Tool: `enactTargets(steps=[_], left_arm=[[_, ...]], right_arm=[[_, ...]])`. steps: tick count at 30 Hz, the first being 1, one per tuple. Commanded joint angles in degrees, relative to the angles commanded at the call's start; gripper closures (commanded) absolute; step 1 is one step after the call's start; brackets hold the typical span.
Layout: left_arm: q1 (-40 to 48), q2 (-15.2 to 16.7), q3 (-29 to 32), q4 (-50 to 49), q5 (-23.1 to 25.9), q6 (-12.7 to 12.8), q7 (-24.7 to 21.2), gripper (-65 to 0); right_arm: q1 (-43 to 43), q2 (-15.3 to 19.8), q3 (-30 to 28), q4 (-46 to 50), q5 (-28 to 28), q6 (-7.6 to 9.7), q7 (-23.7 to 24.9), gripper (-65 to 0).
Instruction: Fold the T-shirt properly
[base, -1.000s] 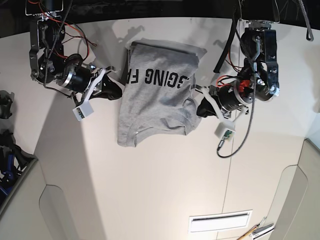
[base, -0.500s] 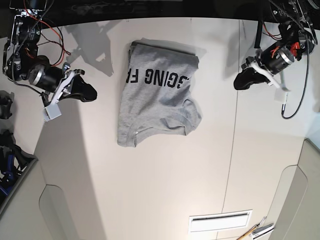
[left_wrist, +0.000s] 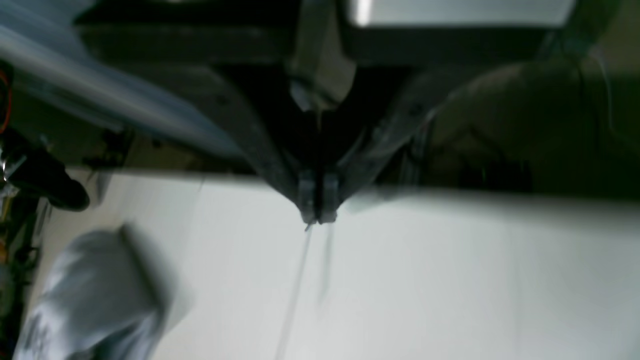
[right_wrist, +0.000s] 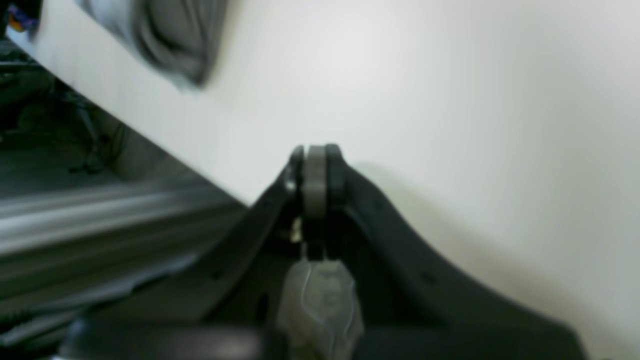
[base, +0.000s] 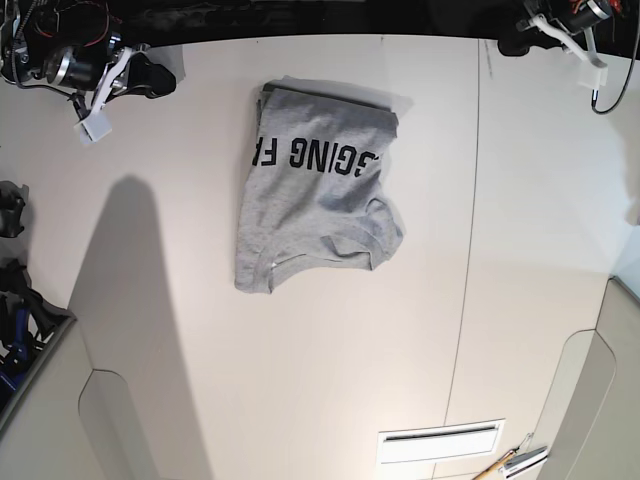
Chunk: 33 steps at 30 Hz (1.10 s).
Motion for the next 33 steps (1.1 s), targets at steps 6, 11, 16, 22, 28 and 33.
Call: enactTargets(steps=[6, 11, 16, 22, 28, 33], left_arm=[[12.5, -0.2, 4.4, 0.0, 1.5, 0.0, 0.9, 0.0], [17.2, -0.2, 18.3, -3.2, 15.5, 0.0, -6.6, 0.0], [15.8, -3.1, 32.2, -15.3, 31.8, 0.0, -27.7, 0.0], [4.6, -3.2, 38.2, -35.8, 39.6, 0.0, -43.9, 0.0], [-12.8, -3.2, 47.6, -63.3, 46.6, 7.0, -52.2, 0.0], [-24.1, -3.2, 57.9, -76.1, 46.6, 12.4, -53.1, 0.0]], right_arm=[[-9.9, 1.2, -0.8, -0.1, -0.1, -0.07, 0.7, 0.0], [-16.6, 1.2, -8.0, -0.7, -5.0, -0.11, 3.3, 0.0], [-16.8, 1.5, -18.6, -6.5, -18.3, -1.05, 13.6, 0.0], [-8.8, 3.1, -29.8, -24.7, -31.1, -1.68, 34.5, 0.0], [4.9, 2.6, -39.2, -46.8, -41.2, -1.88, 42.5, 0.0], [11.2, 2.6, -40.7, -55.5, -45.1, -2.25, 42.7, 0.0]])
